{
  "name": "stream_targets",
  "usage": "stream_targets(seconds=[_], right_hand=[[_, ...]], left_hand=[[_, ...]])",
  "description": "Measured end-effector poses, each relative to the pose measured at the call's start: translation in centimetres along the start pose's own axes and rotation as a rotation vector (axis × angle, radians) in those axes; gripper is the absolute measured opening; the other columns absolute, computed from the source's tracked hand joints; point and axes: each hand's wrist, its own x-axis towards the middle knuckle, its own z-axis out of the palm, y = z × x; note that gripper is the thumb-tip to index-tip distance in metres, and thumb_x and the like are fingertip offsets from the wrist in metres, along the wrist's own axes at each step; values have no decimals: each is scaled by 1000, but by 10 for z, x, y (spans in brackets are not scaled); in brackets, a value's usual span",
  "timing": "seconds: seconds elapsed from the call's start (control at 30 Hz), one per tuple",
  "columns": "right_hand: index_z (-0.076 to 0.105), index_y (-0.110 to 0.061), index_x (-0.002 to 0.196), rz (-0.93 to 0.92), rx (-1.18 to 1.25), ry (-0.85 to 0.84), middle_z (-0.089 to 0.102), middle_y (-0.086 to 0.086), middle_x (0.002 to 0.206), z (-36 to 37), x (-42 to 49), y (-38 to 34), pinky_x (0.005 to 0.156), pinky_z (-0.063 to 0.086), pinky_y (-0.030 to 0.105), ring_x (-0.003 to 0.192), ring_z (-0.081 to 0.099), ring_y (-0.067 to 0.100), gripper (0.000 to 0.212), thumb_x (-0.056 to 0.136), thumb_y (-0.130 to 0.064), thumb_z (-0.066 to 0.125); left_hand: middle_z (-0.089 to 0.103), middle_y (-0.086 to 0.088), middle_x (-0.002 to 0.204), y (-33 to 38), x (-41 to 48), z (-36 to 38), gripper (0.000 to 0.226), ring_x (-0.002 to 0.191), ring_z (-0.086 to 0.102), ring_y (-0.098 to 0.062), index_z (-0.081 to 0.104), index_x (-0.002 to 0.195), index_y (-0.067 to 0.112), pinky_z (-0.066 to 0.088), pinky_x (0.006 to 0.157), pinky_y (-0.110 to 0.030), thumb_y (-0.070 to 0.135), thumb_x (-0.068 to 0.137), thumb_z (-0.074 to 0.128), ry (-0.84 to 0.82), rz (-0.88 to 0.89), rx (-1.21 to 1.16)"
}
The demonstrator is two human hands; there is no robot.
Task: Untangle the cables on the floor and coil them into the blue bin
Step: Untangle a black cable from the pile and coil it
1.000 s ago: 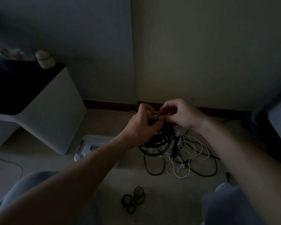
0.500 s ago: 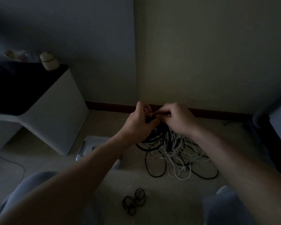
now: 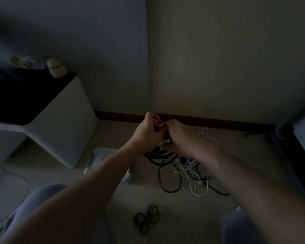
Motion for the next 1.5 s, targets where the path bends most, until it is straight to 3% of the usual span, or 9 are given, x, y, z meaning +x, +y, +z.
stream_targets(seconds=[0.13, 0.33, 0.47, 0.57, 0.73, 0.87, 1.03, 1.33, 1.5], right_hand=[[48, -11, 109, -41, -55, 127, 55, 9, 107, 5, 3, -11, 58, 40, 36, 85, 61, 31, 39, 94, -45, 59], [51, -14, 129, -26, 81, 44, 57, 8, 119, 16, 10, -33, 71, 42, 36, 103, 61, 29, 43, 98, -44, 53], [51, -14, 120, 2, 196, 9, 58, 6, 120, 30, 15, -47, 67, 37, 33, 94, 58, 24, 29, 103, -37, 47], [50, -16, 108, 41, 172, -33, 59, 8, 110, 46, 29, -52, 64, 40, 34, 87, 56, 24, 24, 102, -39, 47], [50, -12, 99, 230, 253, -120, 54, 4, 86, 102, 60, -44, 53, 35, 31, 68, 50, 16, 30, 102, -41, 47], [56, -6, 108, 465, 492, -201, 59, 7, 90, 167, 75, -25, 52, 35, 29, 75, 58, 23, 35, 102, -40, 48], [53, -6, 126, 687, 647, -283, 59, 16, 125, 234, 83, -2, 81, 44, 32, 113, 58, 33, 47, 102, -45, 47], [56, -9, 127, 599, 796, -492, 63, 10, 118, 316, 107, -6, 93, 47, 35, 112, 60, 28, 35, 102, -33, 52], [61, -13, 118, 553, 723, -473, 65, 8, 112, 333, 125, -6, 77, 42, 27, 105, 61, 25, 27, 97, -30, 59]], left_hand=[[66, -12, 109, 1, -6, -10, 34, 95, 68, -27, 49, 110, 16, 58, 85, -48, 21, 85, 72, -27, -109, -130], [65, -8, 91, -13, -17, -35, 34, 86, 64, -26, 59, 103, 8, 55, 71, -37, 27, 78, 72, 46, -213, -340], [68, 0, 94, -35, -25, -57, 41, 88, 65, -20, 63, 97, 25, 53, 79, -39, 55, 70, 60, 65, -226, -38], [69, 0, 91, -69, -17, -79, 7, 95, 66, -28, 60, 87, 28, 52, 78, -39, 35, 86, 57, 99, -302, 78], [69, -9, 110, -135, -11, -86, 29, 104, 65, -29, 71, 112, 6, 53, 85, -37, 8, 97, 46, -137, -429, 483], [65, -11, 125, -196, -10, -59, 34, 111, 63, -28, 66, 123, 11, 52, 89, -33, 12, 98, 43, -242, -459, 654], [54, -9, 139, -250, -12, -21, 39, 128, 50, -29, 56, 134, 16, 48, 102, -42, 14, 95, 49, -343, -401, 744], [-19, -3, 164, -325, 10, -1, 88, 149, -17, -39, 1, 156, 40, 8, 121, -60, 23, 95, 61, -499, -265, 1063], [-1, 2, 164, -342, 18, -9, 93, 146, 14, -38, 2, 155, 39, 36, 114, -50, 51, 88, 66, -388, -228, 930]])
